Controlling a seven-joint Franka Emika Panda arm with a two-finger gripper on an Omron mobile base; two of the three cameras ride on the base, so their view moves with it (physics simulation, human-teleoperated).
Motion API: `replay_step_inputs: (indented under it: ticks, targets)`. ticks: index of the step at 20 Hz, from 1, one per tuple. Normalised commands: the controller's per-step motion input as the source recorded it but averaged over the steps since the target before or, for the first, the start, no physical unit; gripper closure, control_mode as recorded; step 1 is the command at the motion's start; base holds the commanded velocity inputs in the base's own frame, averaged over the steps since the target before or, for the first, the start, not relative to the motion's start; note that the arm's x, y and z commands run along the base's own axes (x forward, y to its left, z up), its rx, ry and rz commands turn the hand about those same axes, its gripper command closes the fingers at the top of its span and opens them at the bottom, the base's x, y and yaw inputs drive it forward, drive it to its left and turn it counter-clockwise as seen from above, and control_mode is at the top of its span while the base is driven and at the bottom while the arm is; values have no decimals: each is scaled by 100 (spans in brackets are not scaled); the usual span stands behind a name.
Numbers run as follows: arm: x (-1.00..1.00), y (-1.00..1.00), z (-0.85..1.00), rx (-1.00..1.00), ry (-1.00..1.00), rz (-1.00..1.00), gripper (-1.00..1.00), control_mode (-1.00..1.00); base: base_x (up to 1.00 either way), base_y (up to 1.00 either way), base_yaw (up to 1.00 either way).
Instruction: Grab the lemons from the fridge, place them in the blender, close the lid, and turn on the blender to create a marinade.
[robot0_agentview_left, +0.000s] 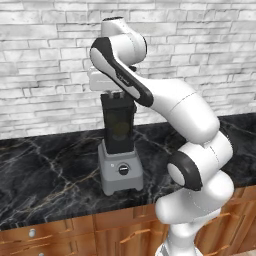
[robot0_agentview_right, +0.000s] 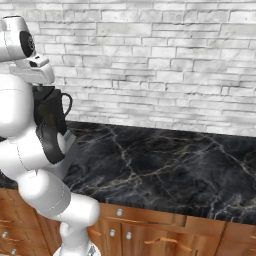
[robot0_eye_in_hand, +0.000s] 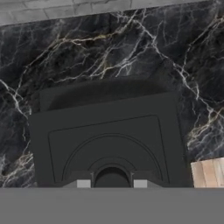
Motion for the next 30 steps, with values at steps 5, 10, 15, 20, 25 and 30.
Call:
replay_step_inputs:
  ticks: [5, 10, 15, 20, 25, 30]
  targets:
    - [13, 0, -7, 0, -1, 0, 100, -100, 0, 0, 0]
    - [42, 0, 0, 0, -4, 0, 100, -100, 0, 0, 0]
    - [21, 0, -17, 0, 0, 0, 100, -100, 0, 0, 0]
    - [4, 0, -14, 0, -6, -1, 100, -100, 0, 0, 0]
    - [6, -7, -4, 0, -5, -1, 100, -100, 0, 0, 0]
    - [0, -11, -6, 0, -2, 0, 100, -100, 0, 0, 0]
